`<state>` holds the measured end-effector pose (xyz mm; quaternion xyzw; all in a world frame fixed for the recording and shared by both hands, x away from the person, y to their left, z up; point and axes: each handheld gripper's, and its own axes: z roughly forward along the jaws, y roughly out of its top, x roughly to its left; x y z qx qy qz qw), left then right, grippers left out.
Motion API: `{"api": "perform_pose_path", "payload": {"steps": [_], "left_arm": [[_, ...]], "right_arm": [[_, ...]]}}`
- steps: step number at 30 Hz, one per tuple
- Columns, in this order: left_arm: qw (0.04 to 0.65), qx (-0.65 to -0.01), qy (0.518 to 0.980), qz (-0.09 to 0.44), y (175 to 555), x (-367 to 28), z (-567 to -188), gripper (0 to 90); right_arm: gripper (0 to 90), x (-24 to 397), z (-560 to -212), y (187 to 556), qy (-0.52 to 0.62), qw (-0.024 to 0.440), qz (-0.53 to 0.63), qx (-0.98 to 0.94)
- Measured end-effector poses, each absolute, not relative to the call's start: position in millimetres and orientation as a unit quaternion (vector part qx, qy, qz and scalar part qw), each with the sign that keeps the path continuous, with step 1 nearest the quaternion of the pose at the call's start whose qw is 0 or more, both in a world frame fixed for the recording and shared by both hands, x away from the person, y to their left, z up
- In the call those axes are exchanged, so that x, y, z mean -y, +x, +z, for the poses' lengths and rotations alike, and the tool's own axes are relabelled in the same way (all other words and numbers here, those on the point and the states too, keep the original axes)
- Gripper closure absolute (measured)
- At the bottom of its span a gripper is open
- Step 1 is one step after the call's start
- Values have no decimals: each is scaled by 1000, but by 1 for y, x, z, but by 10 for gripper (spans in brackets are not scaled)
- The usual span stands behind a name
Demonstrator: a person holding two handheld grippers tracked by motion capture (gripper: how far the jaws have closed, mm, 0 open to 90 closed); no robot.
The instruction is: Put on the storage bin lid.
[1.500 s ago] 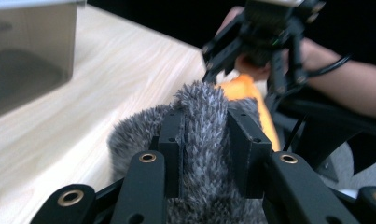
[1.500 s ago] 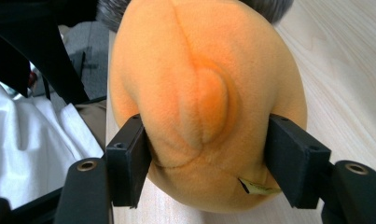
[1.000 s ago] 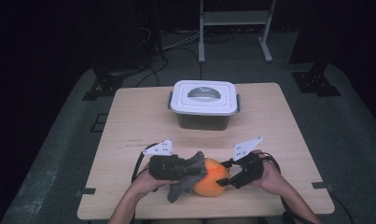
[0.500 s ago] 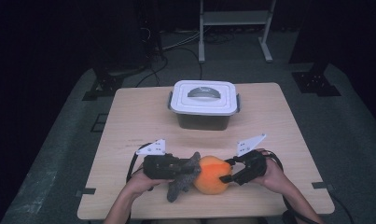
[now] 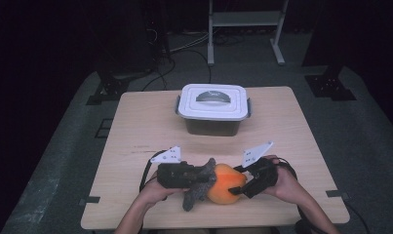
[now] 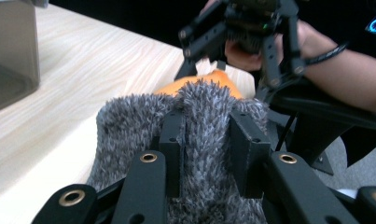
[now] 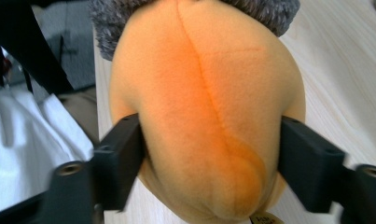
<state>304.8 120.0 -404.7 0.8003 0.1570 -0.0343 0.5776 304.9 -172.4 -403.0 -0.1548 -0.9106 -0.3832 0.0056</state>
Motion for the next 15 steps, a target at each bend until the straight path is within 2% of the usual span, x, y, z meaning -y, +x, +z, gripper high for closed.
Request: {"api": "perform_pose_path", "payload": {"steps": [4, 8, 10, 15], "left_arm": [[591, -133, 795, -25, 298, -111, -387, 688], [541, -114, 833, 10, 291, -95, -384, 687], [534, -122, 836, 3, 294, -98, -391, 690], [531, -137, 836, -3, 298, -115, -391, 693]], "right_arm": [[351, 160, -404, 298, -135, -9, -399, 907], [350, 136, -403, 287, -101, -44, -404, 908], [319, 131, -402, 286, -96, -54, -398, 911], [267, 146, -399, 295, -112, -23, -415, 902]]}}
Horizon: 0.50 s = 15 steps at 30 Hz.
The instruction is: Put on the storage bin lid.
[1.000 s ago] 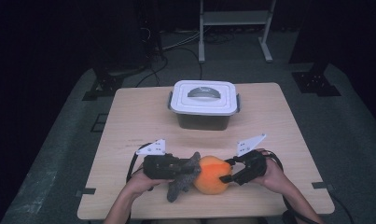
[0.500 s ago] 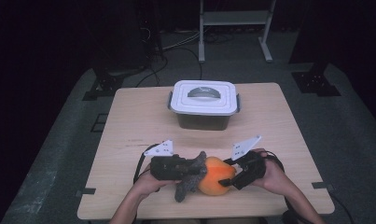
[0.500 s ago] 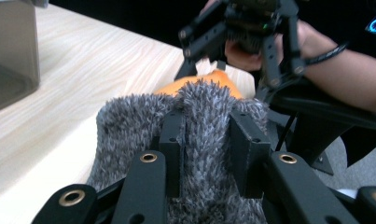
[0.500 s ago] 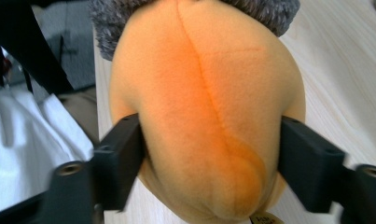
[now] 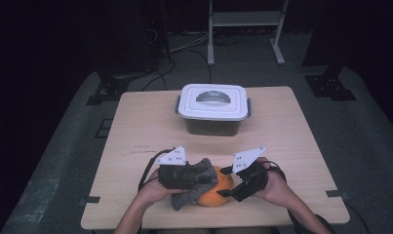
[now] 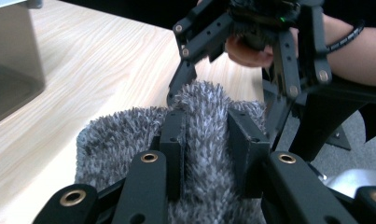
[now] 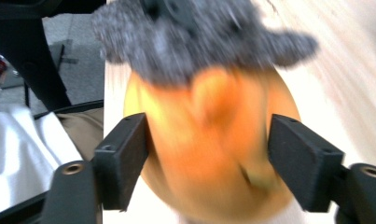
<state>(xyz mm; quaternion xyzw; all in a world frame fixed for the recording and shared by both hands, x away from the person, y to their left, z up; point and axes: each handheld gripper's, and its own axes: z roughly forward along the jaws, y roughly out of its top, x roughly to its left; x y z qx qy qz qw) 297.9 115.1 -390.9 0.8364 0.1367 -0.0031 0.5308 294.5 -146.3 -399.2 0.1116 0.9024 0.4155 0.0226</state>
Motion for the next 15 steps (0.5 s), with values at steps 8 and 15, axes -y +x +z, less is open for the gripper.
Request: {"api": "perform_pose_path", "payload": {"steps": [8, 15], "left_arm": [[540, -119, 833, -4, 291, -105, -381, 691], [520, -144, 842, 17, 294, -105, -386, 692]], "right_arm": [[413, 136, -408, 286, 85, 27, 408, -909], [477, 129, -410, 277, 66, 50, 407, -910]]}}
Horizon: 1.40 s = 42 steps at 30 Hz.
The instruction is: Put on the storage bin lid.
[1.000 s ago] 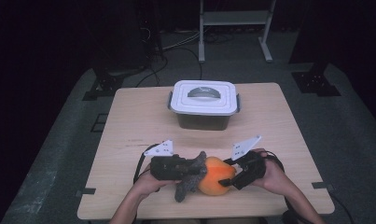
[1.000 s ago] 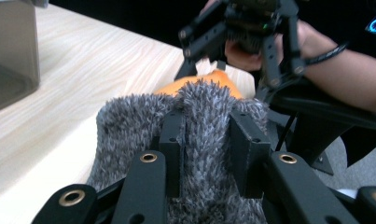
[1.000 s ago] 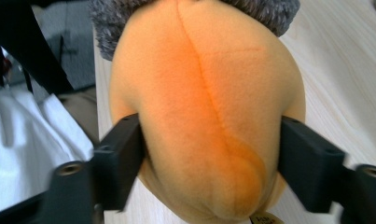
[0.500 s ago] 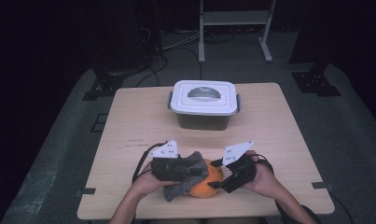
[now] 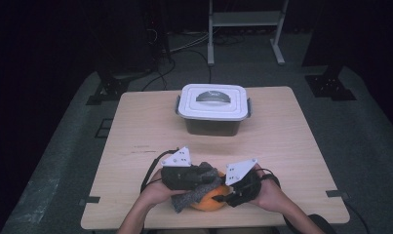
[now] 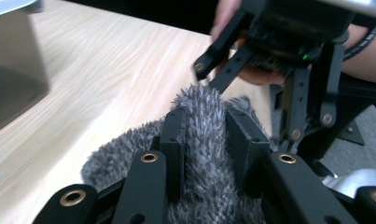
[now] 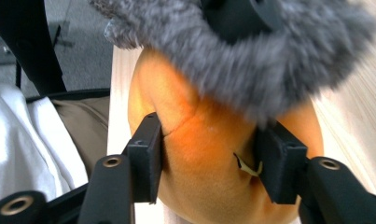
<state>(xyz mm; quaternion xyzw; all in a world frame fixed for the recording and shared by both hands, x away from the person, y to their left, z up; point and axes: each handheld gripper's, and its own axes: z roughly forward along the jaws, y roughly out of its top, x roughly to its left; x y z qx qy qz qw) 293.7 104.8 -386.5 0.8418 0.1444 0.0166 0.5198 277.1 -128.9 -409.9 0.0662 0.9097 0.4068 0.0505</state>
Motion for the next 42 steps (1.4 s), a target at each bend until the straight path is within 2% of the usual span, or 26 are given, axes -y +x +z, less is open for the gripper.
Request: {"api": "perform_pose_path", "payload": {"steps": [6, 13, 16, 19, 27, 29, 31, 33, 40, 42], "left_arm": [[524, -158, 837, 15, 299, -122, -388, 693], [534, -180, 826, 7, 307, -138, -392, 687], [542, -185, 820, -1, 307, -136, -394, 688], [541, -189, 820, -3, 306, -128, -397, 685], [543, -175, 821, 2, 301, -110, -394, 684], [537, -171, 826, 9, 301, -109, -393, 684], [542, -178, 821, 4, 303, -114, -395, 683], [550, -182, 815, -4, 305, -120, -396, 684], [573, -182, 798, -43, 309, -127, -405, 680], [577, -178, 795, -54, 308, -122, -407, 682]], "right_arm": [[506, 141, -410, 291, 89, 33, 418, -904], [489, 168, -413, 311, 140, 11, 437, -889], [460, 173, -413, 315, 149, 11, 439, -886], [363, 170, -410, 313, 146, -6, 428, -892], [217, 155, -388, 292, 109, 53, 396, -910], [197, 144, -389, 285, 95, 83, 372, -919], [267, 142, -392, 285, 93, 93, 368, -921], [339, 147, -393, 289, 99, 80, 378, -917], [367, 168, -399, 301, 130, 39, 398, -907], [451, 166, -398, 299, 127, 42, 403, -905]]}}
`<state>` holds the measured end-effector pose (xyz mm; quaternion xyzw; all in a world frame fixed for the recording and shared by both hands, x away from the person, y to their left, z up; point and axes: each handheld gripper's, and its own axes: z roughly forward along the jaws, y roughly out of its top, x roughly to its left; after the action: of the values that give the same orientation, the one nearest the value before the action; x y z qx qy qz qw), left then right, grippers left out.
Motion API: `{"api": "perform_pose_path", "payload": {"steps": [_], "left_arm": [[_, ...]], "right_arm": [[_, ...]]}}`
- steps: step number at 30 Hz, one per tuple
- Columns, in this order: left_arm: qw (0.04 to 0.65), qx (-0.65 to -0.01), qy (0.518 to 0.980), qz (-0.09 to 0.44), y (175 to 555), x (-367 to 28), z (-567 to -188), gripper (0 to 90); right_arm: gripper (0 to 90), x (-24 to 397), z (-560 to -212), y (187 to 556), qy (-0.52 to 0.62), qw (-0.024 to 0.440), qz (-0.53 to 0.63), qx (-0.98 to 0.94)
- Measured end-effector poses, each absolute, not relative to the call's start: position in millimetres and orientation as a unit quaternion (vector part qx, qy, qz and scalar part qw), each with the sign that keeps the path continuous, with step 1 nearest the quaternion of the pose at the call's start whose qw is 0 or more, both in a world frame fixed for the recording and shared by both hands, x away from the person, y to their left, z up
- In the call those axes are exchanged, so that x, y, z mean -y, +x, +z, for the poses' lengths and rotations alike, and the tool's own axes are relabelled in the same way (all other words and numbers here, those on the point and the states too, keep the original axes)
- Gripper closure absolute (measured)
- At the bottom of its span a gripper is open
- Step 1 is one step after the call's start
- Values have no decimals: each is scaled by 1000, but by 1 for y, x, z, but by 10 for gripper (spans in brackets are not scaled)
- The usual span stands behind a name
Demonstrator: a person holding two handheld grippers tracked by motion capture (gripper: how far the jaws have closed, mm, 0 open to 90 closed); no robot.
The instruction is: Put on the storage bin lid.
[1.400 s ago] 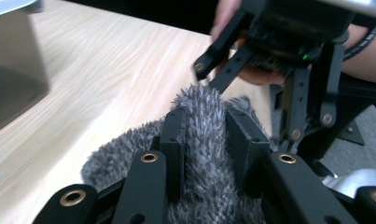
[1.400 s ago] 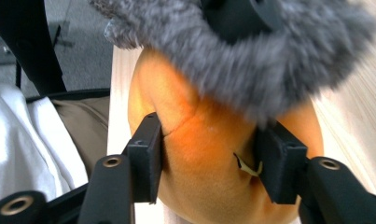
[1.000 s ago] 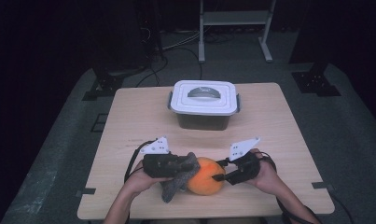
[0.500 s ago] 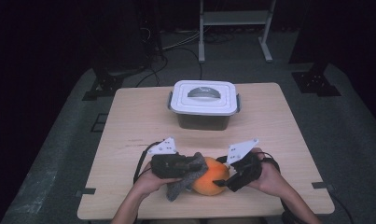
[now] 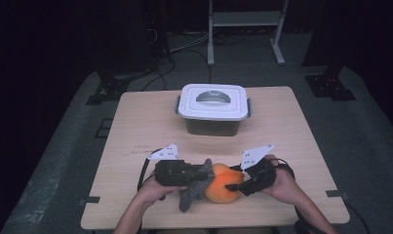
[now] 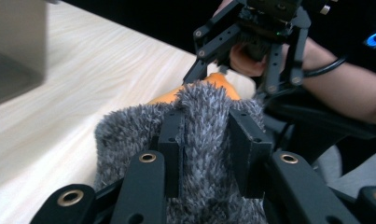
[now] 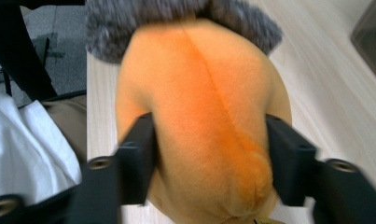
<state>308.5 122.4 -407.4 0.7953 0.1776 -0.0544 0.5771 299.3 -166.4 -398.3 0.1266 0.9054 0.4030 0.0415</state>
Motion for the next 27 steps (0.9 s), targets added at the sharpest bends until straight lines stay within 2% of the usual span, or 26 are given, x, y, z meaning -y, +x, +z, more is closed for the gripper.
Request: {"api": "perform_pose_path", "payload": {"steps": [3, 11, 17, 20, 24, 27], "left_arm": [[581, -175, 793, -50, 308, -124, -402, 683], [613, -176, 770, -24, 307, -148, -377, 683], [584, -186, 790, -21, 310, -145, -390, 683], [583, -192, 789, -26, 313, -141, -397, 682], [563, -194, 803, -18, 314, -136, -403, 682], [560, -197, 804, -31, 315, -127, -411, 682]], "right_arm": [[548, 163, -397, 298, 120, 50, 428, -894], [555, 150, -389, 308, 129, 12, 500, -856], [529, 141, -405, 316, 132, -5, 474, -870], [487, 151, -409, 316, 116, 18, 450, -885], [448, 171, -415, 321, 132, 8, 448, -884], [370, 184, -422, 327, 148, -13, 436, -887]]}}
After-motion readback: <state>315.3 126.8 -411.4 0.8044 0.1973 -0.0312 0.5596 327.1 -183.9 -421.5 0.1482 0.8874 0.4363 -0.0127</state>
